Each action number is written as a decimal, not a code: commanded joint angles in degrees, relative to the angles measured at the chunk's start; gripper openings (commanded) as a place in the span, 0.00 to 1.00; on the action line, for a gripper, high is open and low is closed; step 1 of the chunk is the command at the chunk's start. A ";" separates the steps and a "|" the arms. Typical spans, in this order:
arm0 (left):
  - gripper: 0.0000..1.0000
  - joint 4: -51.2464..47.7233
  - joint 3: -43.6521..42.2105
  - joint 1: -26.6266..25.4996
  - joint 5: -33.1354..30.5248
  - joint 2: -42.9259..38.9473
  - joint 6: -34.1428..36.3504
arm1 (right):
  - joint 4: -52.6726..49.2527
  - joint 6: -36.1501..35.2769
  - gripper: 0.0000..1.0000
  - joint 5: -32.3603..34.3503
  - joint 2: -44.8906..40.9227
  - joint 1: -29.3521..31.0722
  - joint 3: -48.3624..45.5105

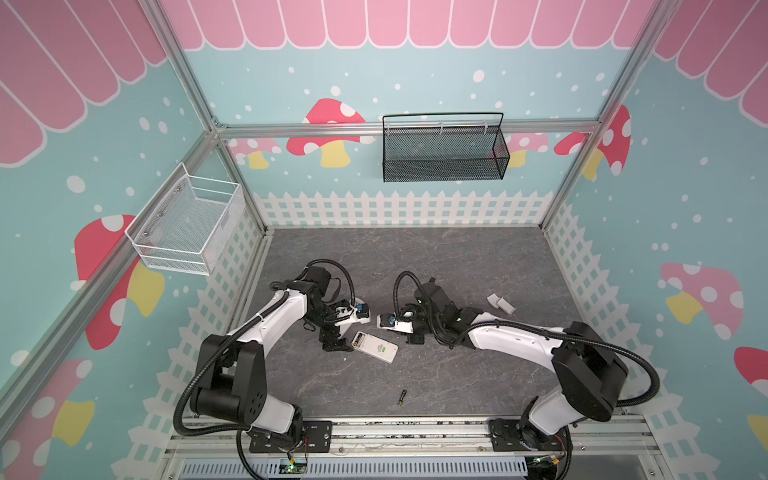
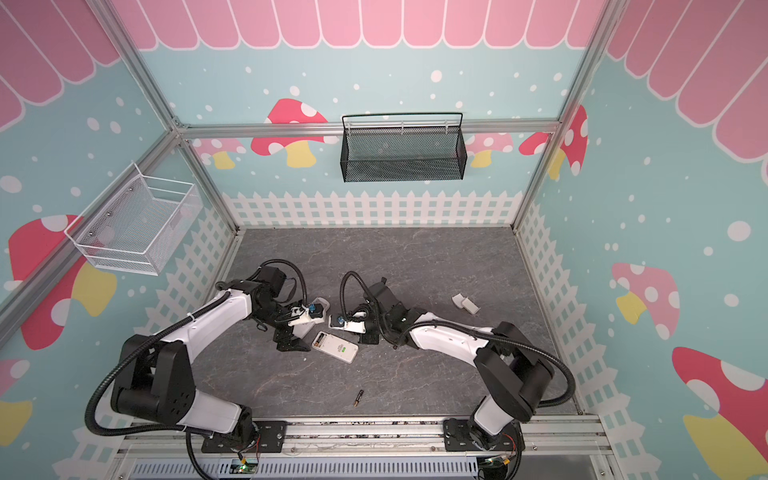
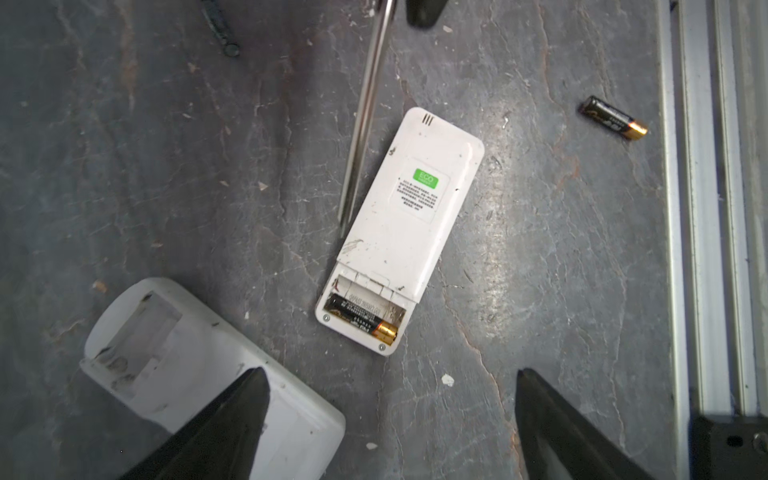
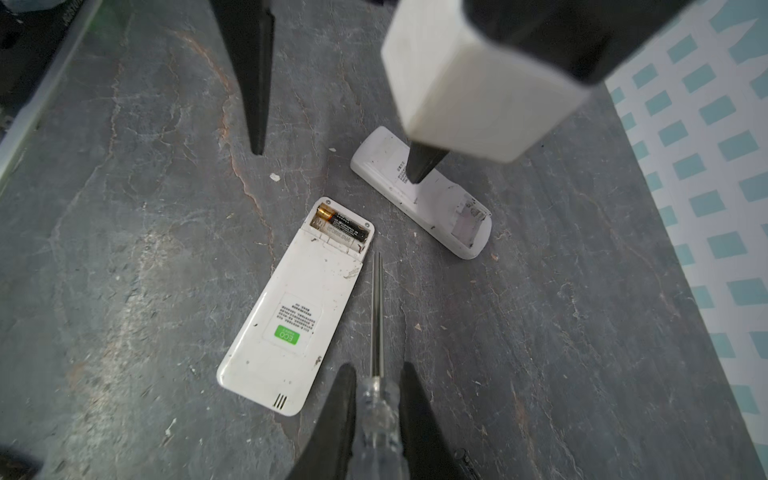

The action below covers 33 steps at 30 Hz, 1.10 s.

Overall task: Unload the batteries from the remote control
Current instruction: 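Rotate the remote with the left gripper while the right brings the screwdriver back, then insert the screwdriver tip beside the remaining battery with the right gripper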

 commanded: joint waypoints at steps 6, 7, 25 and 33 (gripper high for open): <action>0.87 -2.52 5.66 -1.47 -1.18 9.38 14.79 | -0.26 -4.56 0.00 -3.14 -6.01 -0.01 -8.07; 0.86 -2.52 6.07 -1.90 -1.84 10.35 15.25 | -0.18 -4.48 0.00 -2.78 -6.75 0.02 -8.69; 0.64 0.40 5.56 -5.39 -10.14 15.78 14.08 | 6.16 -2.93 0.00 -3.18 -5.79 0.61 -10.82; 0.62 5.47 0.61 -5.61 -8.87 11.76 13.05 | 16.59 -3.41 0.00 -2.70 2.28 2.63 -7.99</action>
